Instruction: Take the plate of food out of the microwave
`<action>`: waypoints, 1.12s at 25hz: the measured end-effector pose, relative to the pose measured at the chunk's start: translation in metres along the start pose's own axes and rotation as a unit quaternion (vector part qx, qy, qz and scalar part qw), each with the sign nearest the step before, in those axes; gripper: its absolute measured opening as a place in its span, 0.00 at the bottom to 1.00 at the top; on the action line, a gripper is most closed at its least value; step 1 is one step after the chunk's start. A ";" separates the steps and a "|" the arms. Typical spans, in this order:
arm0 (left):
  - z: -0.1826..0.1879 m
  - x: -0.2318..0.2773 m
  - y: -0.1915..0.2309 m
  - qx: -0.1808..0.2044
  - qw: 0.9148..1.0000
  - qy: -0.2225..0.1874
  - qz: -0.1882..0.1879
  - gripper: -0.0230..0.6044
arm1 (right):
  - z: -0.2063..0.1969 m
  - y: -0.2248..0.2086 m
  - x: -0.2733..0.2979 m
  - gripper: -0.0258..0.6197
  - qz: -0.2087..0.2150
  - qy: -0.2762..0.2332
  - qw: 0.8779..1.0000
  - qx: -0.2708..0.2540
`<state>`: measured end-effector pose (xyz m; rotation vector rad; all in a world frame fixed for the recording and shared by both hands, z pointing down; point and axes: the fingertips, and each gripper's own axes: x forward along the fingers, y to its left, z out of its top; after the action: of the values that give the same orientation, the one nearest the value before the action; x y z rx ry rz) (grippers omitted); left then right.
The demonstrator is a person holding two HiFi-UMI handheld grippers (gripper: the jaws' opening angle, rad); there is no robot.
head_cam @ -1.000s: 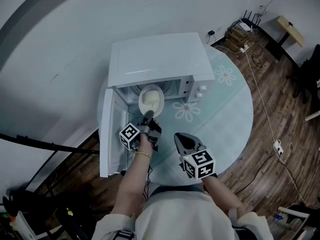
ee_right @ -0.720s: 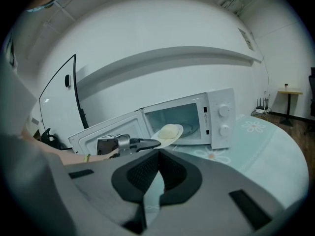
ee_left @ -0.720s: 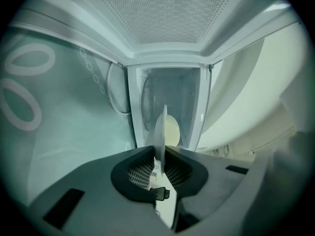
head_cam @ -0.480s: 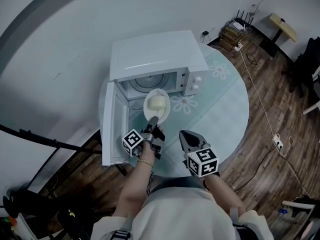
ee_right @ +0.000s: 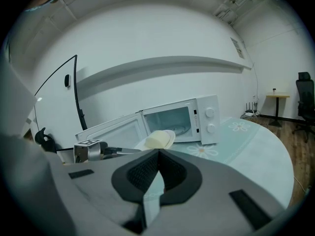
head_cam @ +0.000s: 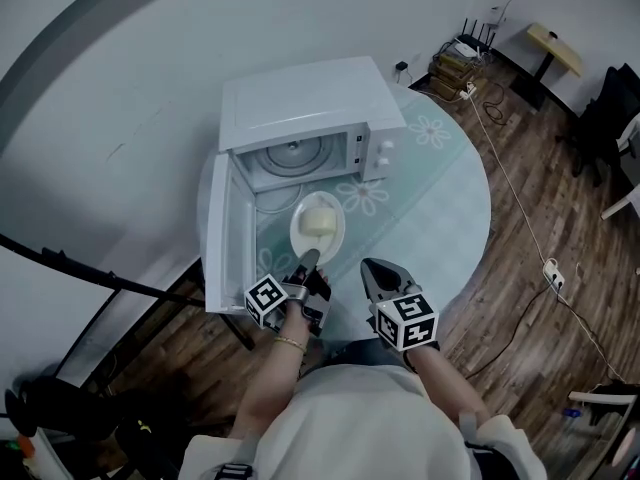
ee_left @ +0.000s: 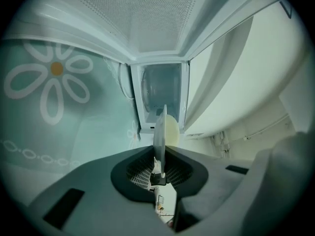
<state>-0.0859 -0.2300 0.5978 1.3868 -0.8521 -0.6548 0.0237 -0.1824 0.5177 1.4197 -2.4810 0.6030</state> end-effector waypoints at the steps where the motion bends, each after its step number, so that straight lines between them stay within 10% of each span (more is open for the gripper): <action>1: -0.005 -0.005 0.000 -0.001 1.000 0.005 0.000 0.12 | -0.001 0.001 -0.003 0.05 -0.001 -0.002 1.000 0.000; 28: -0.058 -0.050 -0.016 0.019 0.997 0.073 -0.028 0.12 | -0.013 -0.006 -0.039 0.05 -0.043 -0.020 0.999 -0.008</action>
<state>-0.0642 -0.1581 0.5767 1.4785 -0.7141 -0.5755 0.0486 -0.1488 0.5161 1.5381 -2.4345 0.5412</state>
